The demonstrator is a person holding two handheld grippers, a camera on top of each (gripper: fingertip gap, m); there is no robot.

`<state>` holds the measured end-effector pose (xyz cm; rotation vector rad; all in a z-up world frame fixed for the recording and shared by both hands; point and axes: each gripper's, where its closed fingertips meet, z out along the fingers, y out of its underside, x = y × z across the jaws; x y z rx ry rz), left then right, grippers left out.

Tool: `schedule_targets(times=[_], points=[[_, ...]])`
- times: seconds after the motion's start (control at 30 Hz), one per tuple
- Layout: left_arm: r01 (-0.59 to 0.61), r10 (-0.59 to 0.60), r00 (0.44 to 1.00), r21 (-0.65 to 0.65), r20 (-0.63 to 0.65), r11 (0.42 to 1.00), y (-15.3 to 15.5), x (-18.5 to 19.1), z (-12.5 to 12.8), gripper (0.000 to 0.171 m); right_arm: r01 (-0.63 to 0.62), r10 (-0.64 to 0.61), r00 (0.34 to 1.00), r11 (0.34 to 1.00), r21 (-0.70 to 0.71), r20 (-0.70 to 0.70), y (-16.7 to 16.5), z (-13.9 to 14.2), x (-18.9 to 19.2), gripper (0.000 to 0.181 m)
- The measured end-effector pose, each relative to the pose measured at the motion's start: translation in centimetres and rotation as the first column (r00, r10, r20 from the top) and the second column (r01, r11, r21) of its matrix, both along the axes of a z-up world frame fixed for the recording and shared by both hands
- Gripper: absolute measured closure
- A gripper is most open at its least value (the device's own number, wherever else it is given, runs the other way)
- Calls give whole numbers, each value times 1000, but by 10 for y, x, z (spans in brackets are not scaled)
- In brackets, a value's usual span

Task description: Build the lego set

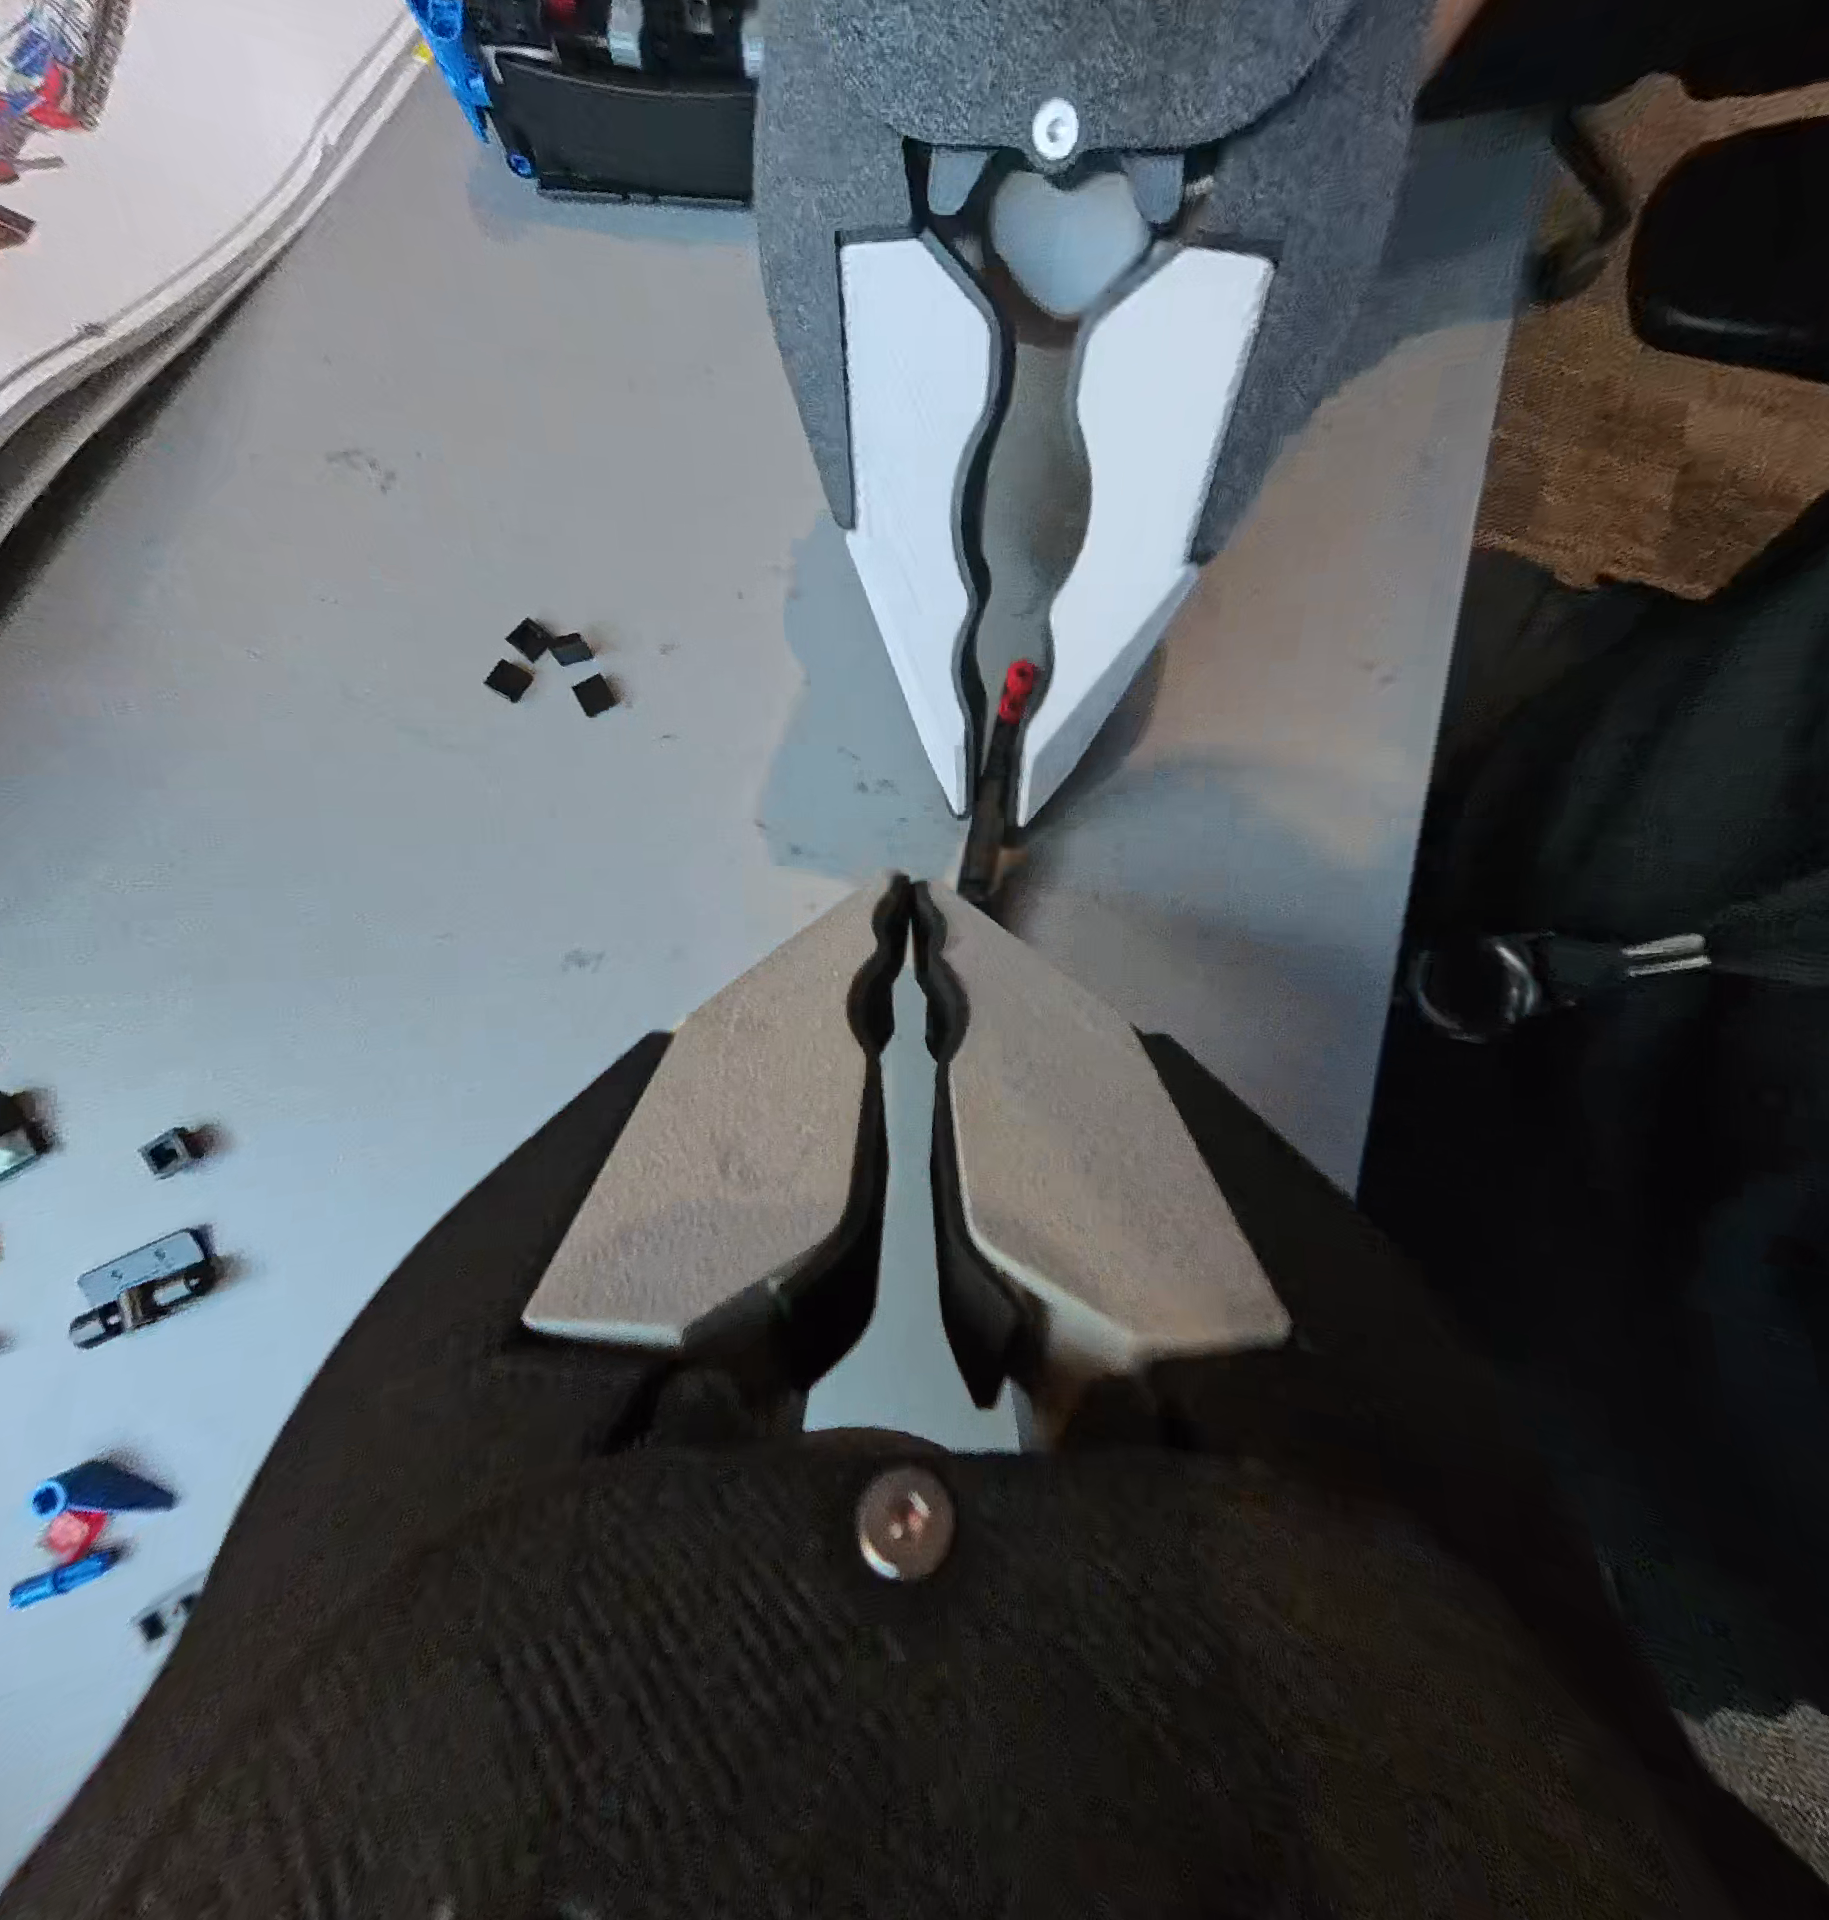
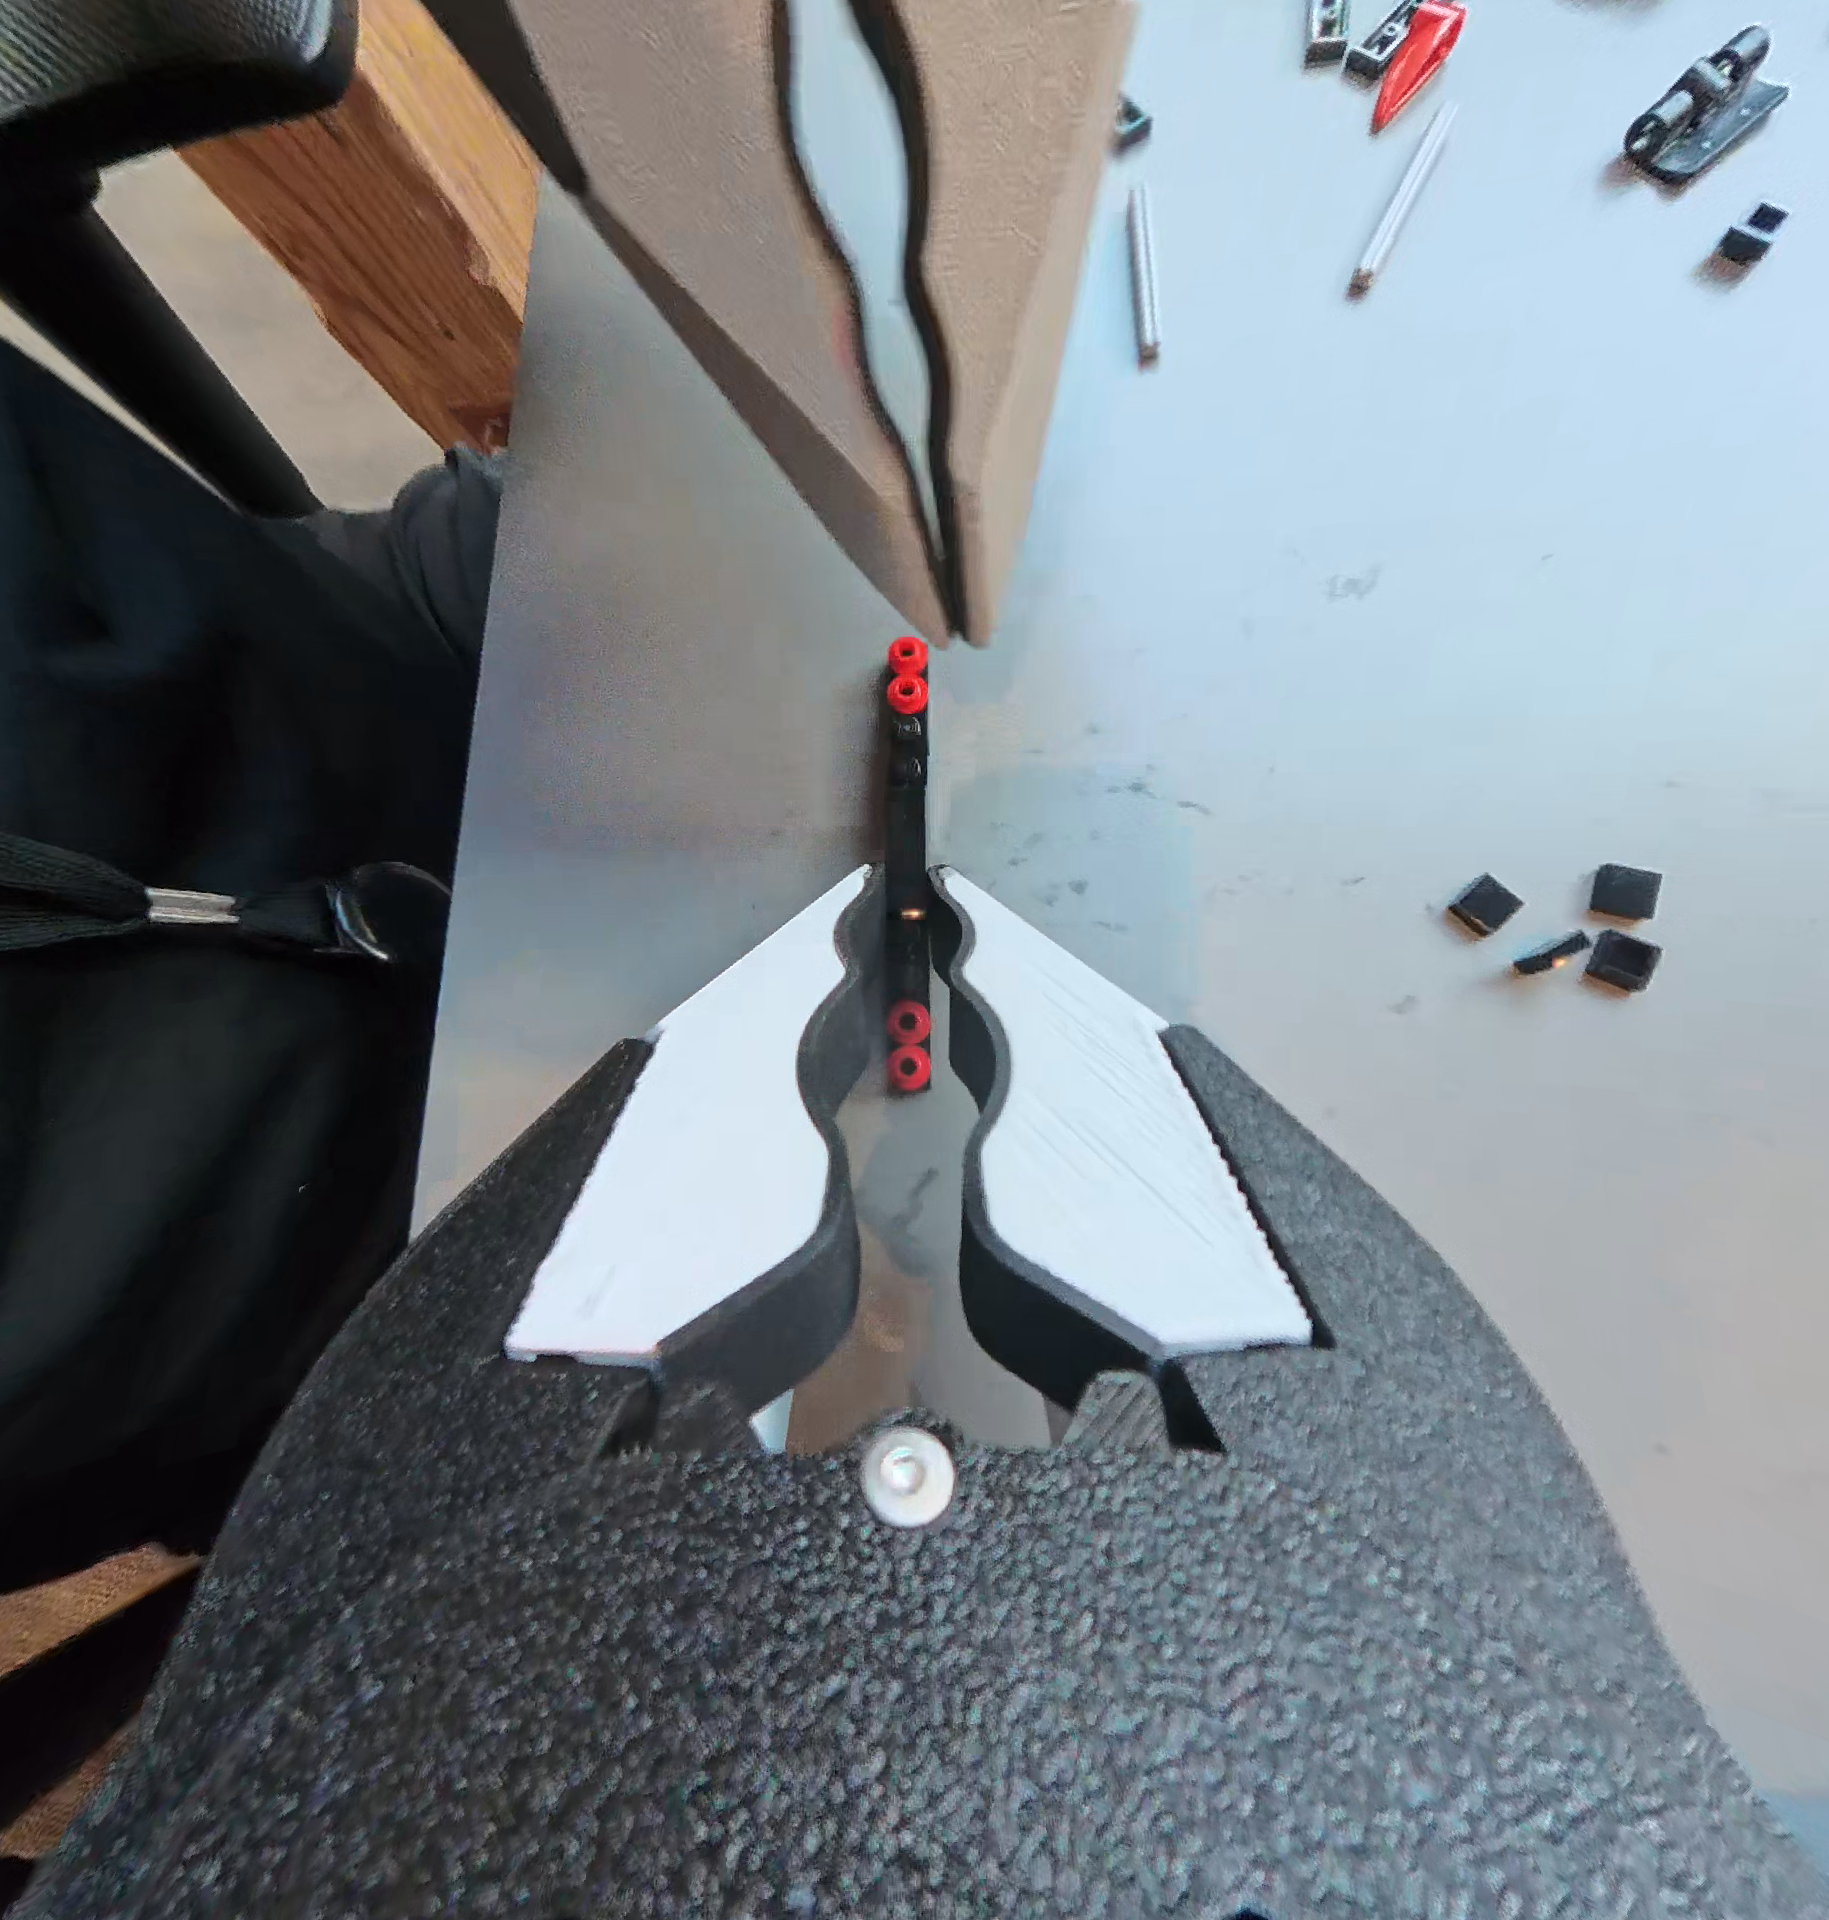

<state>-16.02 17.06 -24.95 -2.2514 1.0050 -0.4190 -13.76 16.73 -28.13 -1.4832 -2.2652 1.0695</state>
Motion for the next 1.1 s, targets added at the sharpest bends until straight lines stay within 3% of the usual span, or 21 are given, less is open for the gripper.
schedule_targets(times=[0.1,0.2,0.37,0.5,0.57,0.67,0.7,0.73,0.77,0.83,0.87,1.1], points=[[8,-8,1000,-45,-4,999,-9,3,-13,171,48,-47,999,995,-88,23,2,1,0,174],[6,-6,1000,-85,2,996,-11,4,-26,171,61,-59,998,994,-90,21,3,1,1,174],[13,-11,1000,-81,30,997,-6,6,-25,171,70,-66,997,990,-119,40,4,1,3,174],[58,-58,998,-2,32,998,-6,12,-16,171,74,-65,996,981,-179,58,4,1,3,174],[75,-74,996,13,-44,997,-4,8,-25,171,79,-65,995,972,-220,70,4,2,2,174],[127,-124,991,51,-53,991,-6,15,-24,171,96,-72,993,957,-275,96,5,2,1,174],[150,-147,988,57,-47,987,-8,18,-24,160,107,-79,991,952,-287,105,6,2,1,174],[154,-151,987,76,-49,985,-8,19,-22,133,113,-81,990,947,-300,115,7,2,1,174],[143,-136,988,114,-72,983,-4,18,-20,119,118,-81,989,942,-316,127,7,2,1,174],[154,-134,983,177,-122,972,0,15,-18,116,134,-85,985,927,-350,153,7,2,0,175],[163,-135,980,192,-149,968,0,14,-18,116,138,-84,983,923,-360,162,7,2,0,174],[253,-172,934,243,-313,937,7,14,-30,159,154,-90,979,914,-375,183,7,2,0,175]])
